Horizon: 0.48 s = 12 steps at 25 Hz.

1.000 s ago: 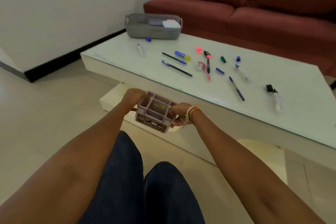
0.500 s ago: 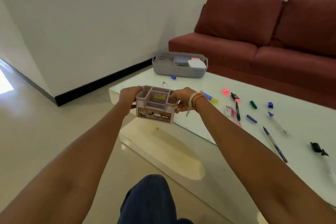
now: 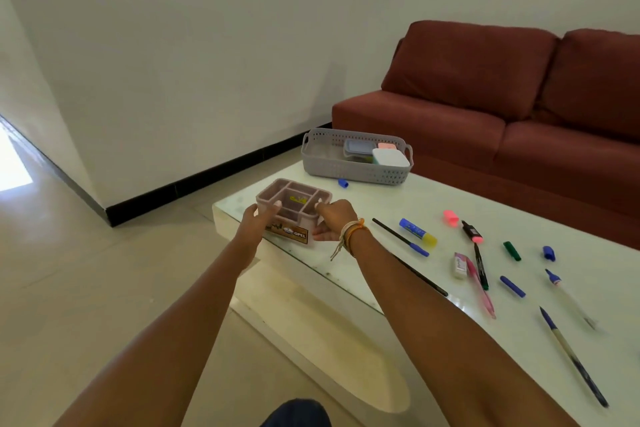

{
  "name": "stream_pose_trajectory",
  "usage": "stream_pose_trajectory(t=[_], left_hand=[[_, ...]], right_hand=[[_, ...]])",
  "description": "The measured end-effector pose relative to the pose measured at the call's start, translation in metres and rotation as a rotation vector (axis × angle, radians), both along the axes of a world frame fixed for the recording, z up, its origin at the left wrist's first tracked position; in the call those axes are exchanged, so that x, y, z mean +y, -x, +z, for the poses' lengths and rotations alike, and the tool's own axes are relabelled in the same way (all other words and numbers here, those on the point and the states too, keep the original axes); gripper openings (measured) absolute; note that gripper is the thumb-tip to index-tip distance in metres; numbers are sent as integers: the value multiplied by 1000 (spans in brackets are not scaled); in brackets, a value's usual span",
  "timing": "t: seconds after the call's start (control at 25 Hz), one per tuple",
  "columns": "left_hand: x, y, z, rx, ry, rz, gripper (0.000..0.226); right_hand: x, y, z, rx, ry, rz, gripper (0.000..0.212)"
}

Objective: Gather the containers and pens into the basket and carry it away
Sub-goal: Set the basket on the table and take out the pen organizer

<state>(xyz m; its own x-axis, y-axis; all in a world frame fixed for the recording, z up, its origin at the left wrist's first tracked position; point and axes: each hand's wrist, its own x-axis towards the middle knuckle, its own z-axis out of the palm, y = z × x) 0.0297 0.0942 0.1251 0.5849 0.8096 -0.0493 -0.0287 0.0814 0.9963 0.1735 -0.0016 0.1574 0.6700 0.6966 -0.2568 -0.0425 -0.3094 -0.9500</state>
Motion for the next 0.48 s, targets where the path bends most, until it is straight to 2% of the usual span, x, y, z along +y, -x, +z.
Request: stream_pose_trajectory(t=[0.04, 0.12, 0.2, 0.28, 0.4, 0.48], left_hand=[[-2, -2, -4, -25, -5, 9, 22], [-8, -9, -11, -20, -71, 21, 40], [-19, -17, -18, 75, -159, 56, 61], [-31, -25, -29, 277, -244, 60, 75], [-44, -26, -51, 606, -493, -43, 99], [-44, -22, -62, 743, -634, -68, 101]], right_hand=[[-1, 1, -2, 75, -28, 42, 33], [-9, 5, -14, 114, -38, 99, 35], [-23, 6, -31, -122, 36, 92, 39], [-42, 6, -49, -382, 69, 58, 40], [-58, 10, -65, -502, 24, 75, 39], [-54, 10, -72, -689, 49, 116, 37]])
